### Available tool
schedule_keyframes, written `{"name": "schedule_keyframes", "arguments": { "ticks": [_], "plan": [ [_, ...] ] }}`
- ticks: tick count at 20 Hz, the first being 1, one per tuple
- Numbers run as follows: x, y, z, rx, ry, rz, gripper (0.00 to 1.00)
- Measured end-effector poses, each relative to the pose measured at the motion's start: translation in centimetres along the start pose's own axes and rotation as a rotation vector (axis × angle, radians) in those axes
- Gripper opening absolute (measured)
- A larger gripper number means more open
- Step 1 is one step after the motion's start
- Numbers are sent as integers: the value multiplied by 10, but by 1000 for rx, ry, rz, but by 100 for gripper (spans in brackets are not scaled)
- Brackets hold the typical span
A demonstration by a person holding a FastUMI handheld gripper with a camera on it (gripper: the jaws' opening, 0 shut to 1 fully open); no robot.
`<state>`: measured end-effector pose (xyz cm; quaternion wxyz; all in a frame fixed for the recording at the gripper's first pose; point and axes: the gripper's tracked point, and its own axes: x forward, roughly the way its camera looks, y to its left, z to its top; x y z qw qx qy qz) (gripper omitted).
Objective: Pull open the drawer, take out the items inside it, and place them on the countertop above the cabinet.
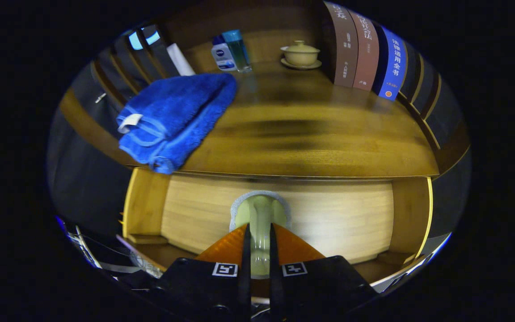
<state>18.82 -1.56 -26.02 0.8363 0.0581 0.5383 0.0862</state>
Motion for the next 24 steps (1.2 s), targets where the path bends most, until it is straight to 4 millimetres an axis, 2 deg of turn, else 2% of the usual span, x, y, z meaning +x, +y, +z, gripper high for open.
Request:
{"name": "schedule_keyframes", "arguments": {
  "ticks": [4, 7, 11, 16, 19, 24],
  "plan": [
    [-45, 17, 21, -41, -72, 40, 21],
    [-54, 11, 58, -76, -150, 0, 21],
    [-34, -7, 97, -73, -193, -74, 21],
    [0, -31, 133, -60, -189, -137, 21],
    [19, -41, 152, -42, -163, -157, 21],
    [40, -51, 193, -49, -198, -198, 21]
  ]
}}
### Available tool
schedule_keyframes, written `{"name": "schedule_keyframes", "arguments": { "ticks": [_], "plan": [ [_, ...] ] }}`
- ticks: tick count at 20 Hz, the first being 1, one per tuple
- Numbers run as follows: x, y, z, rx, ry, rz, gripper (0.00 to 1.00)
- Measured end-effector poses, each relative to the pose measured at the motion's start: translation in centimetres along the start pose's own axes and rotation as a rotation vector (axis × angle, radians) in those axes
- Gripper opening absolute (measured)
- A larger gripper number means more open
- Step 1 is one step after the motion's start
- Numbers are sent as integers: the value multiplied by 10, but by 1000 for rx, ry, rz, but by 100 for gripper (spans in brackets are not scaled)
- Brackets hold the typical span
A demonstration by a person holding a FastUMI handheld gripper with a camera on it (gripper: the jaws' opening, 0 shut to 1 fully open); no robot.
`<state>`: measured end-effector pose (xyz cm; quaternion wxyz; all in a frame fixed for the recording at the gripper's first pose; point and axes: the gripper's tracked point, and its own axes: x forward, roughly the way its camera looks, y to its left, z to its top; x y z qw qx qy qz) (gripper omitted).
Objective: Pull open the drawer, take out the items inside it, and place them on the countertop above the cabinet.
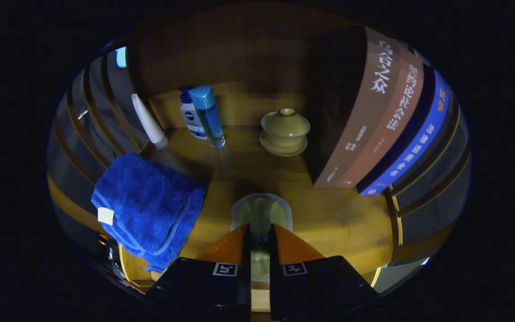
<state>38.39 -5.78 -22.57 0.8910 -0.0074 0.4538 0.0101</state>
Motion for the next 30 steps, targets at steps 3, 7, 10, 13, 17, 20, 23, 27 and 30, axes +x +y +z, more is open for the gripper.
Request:
{"name": "schedule_keyframes", "arguments": {
  "ticks": [3, 7, 10, 13, 17, 20, 23, 27, 30],
  "plan": [
    [14, -6, 10, 21, -14, -14, 23],
    [25, -9, 16, 22, -33, -27, 32],
    [23, -10, 16, 23, -47, -20, 84],
    [9, -11, 16, 42, -92, -14, 99],
    [-33, -8, 35, 23, -297, 32, 99],
    [-85, -5, 39, 17, -479, 73, 100],
    [-135, -8, 30, 41, -617, 82, 100],
    [-204, 4, 5, 81, -766, 140, 99],
    [-241, 13, -22, 47, -856, 148, 99]
  ]
}}
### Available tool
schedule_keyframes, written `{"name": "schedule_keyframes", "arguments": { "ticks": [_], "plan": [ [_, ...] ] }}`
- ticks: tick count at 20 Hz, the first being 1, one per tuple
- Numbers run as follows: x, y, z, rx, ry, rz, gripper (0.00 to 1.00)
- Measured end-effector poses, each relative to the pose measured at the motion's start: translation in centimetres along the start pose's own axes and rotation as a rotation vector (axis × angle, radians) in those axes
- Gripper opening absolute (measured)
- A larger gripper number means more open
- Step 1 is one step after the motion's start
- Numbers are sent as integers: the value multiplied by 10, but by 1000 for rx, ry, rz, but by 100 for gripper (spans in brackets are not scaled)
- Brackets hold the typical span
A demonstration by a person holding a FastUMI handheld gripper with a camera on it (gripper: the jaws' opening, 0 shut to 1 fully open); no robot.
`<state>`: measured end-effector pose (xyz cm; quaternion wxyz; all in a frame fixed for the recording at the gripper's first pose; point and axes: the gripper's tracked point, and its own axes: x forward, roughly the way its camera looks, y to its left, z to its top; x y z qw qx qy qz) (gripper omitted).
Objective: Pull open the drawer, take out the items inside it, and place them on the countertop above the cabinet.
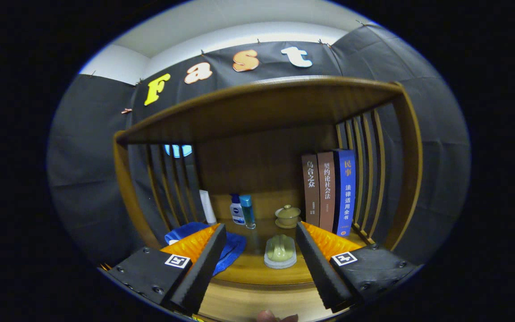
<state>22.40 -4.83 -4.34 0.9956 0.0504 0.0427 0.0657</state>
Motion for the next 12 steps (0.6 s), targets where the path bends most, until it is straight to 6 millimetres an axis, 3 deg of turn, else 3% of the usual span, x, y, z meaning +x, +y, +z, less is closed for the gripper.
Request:
{"name": "schedule_keyframes", "arguments": {
  "ticks": [3, 7, 12],
  "plan": [
    [-44, 18, -9, -30, -71, 16, 99],
    [-103, 33, -42, 7, -121, 4, 99],
    [-145, 41, -103, -27, -118, -30, 99]
  ]
}}
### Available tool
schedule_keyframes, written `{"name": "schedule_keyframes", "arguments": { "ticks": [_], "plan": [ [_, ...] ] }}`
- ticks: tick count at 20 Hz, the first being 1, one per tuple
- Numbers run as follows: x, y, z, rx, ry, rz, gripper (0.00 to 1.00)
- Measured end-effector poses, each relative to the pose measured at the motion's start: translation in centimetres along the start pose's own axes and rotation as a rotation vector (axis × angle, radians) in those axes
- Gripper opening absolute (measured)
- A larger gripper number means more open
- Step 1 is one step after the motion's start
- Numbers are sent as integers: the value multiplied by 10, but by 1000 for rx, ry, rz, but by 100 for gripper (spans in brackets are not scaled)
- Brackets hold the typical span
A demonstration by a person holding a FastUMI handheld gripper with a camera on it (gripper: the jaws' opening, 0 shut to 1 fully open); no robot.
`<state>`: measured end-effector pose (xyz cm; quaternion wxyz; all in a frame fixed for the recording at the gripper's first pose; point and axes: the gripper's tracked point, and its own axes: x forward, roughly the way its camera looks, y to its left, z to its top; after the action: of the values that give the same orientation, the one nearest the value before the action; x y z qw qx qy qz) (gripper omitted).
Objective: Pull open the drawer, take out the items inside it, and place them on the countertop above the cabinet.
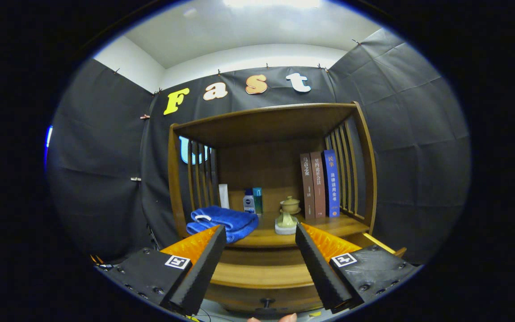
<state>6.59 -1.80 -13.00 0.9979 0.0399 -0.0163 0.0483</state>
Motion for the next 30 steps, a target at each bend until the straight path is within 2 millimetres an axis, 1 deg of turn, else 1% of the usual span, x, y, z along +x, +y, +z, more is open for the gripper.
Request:
{"name": "schedule_keyframes", "arguments": {
  "ticks": [2, 4, 7, 9, 10, 12, 14, 19, 20, 22, 27, 30],
  "plan": [
    [-12, 4, -25, -15, 21, -4, 99],
    [-23, 1, -50, -32, 44, -19, 99],
    [-32, -2, -86, -50, 100, -30, 99],
    [-31, -5, -111, -42, 151, -43, 99],
    [-27, -6, -121, -39, 174, -43, 99],
    [-22, -5, -139, -39, 216, -45, 99],
    [-16, -8, -152, -40, 238, -61, 99],
    [-2, -18, -168, -36, 263, -113, 99],
    [-4, -18, -166, -36, 247, -120, 99],
    [-3, -17, -168, -57, 234, -124, 97],
    [-2, -18, -167, -62, 229, -125, 98],
    [6, -17, -167, -60, 232, -126, 98]
  ]
}}
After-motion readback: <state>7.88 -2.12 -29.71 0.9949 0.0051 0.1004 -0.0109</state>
